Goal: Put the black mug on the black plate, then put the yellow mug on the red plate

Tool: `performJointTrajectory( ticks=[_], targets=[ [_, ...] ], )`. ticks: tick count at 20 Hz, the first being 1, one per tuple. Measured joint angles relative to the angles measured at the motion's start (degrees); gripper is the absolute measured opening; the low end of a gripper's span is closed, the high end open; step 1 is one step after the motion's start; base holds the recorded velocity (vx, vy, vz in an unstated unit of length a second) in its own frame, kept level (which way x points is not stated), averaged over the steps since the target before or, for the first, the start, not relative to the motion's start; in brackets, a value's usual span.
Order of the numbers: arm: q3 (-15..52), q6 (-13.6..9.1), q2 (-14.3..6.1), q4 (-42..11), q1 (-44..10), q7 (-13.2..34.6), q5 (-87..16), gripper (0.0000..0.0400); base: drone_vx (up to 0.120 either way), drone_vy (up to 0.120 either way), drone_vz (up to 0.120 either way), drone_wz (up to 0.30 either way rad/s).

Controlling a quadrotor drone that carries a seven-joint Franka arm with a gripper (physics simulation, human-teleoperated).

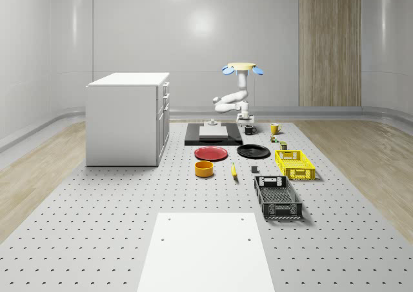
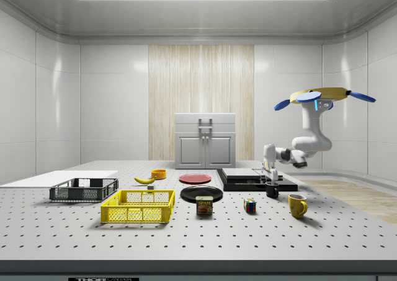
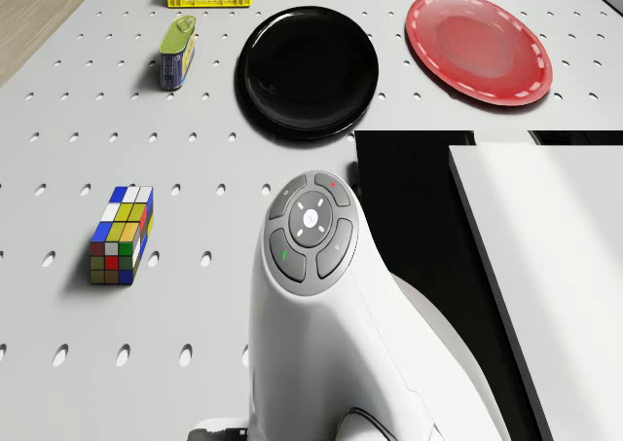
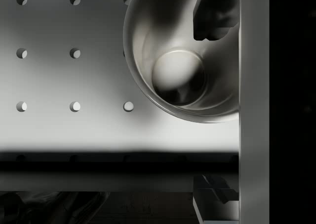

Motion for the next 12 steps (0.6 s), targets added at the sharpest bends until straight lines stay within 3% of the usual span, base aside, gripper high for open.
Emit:
performJointTrajectory(
  ticks=[9, 10, 12],
  targets=[
    [0.20, 2.07, -1.89, 0.74, -0.86, 0.28, 0.58, 0.0400, 0.000, 0.000, 0.000, 0.000],
    [0.16, 2.30, -2.11, 0.79, -0.94, 0.33, 0.60, 0.0377, 0.000, 0.000, 0.000, 0.000],
    [0.14, 2.74, -2.51, 0.88, -1.09, 0.43, 0.68, 0.0272, 0.000, 0.000, 0.000, 0.000]
  ],
)
